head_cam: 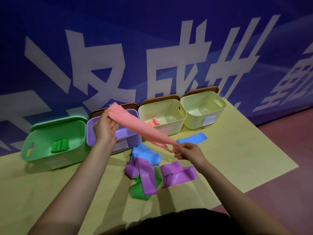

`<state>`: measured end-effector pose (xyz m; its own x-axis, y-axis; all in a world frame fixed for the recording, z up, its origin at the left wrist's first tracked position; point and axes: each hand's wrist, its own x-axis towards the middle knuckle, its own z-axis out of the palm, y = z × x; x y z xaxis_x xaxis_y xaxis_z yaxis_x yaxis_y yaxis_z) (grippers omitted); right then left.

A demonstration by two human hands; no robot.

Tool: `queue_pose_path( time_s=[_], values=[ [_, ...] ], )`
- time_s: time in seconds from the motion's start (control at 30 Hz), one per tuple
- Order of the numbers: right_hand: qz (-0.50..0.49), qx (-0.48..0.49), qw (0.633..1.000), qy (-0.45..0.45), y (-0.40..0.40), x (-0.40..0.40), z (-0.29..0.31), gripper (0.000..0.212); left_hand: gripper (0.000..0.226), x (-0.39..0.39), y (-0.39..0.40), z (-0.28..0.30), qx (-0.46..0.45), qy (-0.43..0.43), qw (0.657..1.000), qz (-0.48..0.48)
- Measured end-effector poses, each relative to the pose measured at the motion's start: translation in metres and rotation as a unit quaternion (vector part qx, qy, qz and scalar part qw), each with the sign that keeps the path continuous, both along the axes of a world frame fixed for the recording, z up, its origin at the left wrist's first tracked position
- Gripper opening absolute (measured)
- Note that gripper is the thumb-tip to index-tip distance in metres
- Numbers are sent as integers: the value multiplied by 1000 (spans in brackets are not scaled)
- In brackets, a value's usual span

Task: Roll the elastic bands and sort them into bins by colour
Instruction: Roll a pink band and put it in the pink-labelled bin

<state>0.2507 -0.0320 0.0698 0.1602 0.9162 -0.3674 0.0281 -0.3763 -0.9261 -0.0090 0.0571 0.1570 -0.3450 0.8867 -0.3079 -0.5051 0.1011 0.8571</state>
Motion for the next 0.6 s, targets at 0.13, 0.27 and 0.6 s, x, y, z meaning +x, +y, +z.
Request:
queue_pose_path(
  time_s=[0.13,0.27,0.6],
  values=[
    [12,19,997,69,-3,-2,9,6,17,-10,-1,-9,-24,-13,1000,2],
    [14,21,976,217,-7,3,17,10,21,-15,-2,-21,-55,-22,998,-11],
    [72,31,968,240,-10,27,33,24,36,-1,5,-38,-92,-72,993,-29]
  ],
)
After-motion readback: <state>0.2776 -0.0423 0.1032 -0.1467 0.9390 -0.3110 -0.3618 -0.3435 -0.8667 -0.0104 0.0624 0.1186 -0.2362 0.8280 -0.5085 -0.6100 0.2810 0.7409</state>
